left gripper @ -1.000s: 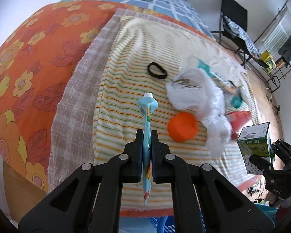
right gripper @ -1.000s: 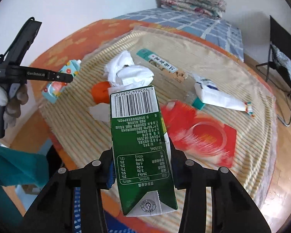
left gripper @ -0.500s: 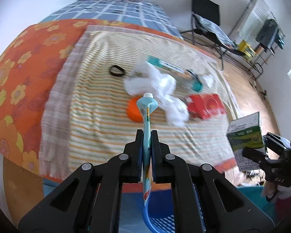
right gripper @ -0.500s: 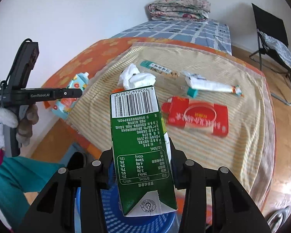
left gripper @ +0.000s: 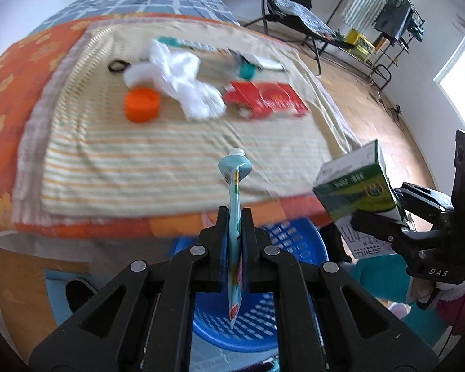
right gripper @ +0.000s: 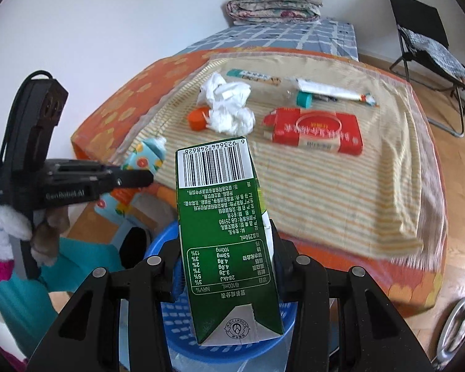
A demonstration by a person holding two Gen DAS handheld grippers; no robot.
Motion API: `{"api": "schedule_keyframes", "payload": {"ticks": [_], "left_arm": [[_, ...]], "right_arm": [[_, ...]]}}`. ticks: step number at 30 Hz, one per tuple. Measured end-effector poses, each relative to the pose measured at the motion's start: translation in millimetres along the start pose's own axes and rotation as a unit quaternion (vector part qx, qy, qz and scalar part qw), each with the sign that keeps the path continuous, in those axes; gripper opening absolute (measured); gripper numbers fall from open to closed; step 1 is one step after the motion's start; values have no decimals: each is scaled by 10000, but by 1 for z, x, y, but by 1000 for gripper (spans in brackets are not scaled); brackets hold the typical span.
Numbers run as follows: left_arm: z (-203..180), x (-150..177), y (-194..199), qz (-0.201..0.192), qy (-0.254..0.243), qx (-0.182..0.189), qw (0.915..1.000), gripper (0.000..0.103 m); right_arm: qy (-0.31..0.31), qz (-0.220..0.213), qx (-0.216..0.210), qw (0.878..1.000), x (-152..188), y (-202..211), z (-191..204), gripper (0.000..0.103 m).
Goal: Collect trash
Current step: 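Carry the squeeze tube and milk carton down over the blue basket, then open both tools to drop the tube and carton into the basket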
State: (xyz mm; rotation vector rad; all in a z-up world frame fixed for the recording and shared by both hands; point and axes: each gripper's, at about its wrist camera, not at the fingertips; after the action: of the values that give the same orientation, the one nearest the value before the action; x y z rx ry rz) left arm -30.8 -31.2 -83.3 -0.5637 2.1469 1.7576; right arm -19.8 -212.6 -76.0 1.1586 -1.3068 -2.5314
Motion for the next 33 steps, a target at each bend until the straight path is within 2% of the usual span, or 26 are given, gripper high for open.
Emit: {"api": "schedule_keyframes", "payload": {"ticks": [13, 24, 26, 28, 33], "left_arm": [[-32, 50, -28, 524, -231, 55, 9983, 5], [-33, 61, -34, 621, -297, -147, 9975, 5], [-33, 61, -34, 629, -296, -173, 9974, 10], [-31, 60, -35, 630, -251, -196, 9975, 30], [-29, 59, -34, 593, -203, -259, 9977, 32]], "right_arm": [[-398, 382, -2, 9985, 42, -15, -4, 42], [-429, 635, -15, 9971, 55, -28, 0, 43], [-452, 679, 10, 9967, 55, -30, -1, 44], [-482, 700, 44, 9964, 55, -30, -2, 48], [-483, 702, 126, 9963, 54, -30, -3, 55]]}}
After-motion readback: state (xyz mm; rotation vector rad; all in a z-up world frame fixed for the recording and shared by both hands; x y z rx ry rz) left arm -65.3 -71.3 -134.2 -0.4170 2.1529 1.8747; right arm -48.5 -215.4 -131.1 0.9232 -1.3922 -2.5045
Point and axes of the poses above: each gripper's, at about its wrist camera, not at the fingertips, and y roughly against the way its jaws point, z to its left, x to its underside, and after that the axes turned 8 degrees about -x, right-handed
